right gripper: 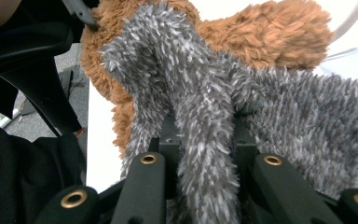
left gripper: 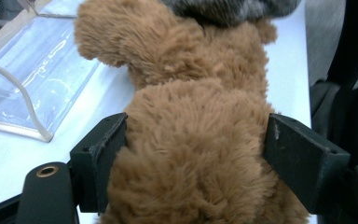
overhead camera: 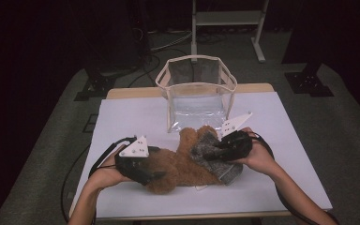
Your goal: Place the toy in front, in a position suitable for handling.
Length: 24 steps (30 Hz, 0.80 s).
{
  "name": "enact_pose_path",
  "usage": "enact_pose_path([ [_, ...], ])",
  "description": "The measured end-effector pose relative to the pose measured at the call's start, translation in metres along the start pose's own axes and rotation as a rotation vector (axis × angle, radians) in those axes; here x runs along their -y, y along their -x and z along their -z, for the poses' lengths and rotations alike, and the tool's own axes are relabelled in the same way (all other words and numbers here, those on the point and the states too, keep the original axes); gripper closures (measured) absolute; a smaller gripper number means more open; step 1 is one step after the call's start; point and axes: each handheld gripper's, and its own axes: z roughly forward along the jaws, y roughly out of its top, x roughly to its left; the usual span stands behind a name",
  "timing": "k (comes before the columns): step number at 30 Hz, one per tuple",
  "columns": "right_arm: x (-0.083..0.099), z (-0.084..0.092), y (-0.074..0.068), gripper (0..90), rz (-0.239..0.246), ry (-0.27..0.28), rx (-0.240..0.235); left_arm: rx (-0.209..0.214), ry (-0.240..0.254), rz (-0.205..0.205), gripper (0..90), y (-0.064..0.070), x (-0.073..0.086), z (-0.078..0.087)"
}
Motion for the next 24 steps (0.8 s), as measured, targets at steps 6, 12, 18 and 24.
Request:
enact_pose_path([
  [6, 0.001, 0.011, 0.012, 72.1, -0.019, 0.019, 0.066, 0.0, -0.006, 0.011, 22.6, -0.002, 0.008, 0.003],
  [12, 0.012, 0.005, 0.022, 72.5, -0.062, 0.014, 0.038, -0.016, -0.011, 0.008, 22.6, -0.004, 0.01, 0.002],
  [18, 0.009, 0.0, 0.008, 73.2, -0.036, -0.019, -0.001, -0.049, -0.03, 0.052, 22.9, -0.013, 0.017, -0.001],
  [24, 0.008, -0.009, -0.005, 73.5, -0.018, -0.019, -0.042, -0.092, -0.047, 0.085, 23.3, -0.024, 0.025, 0.001],
])
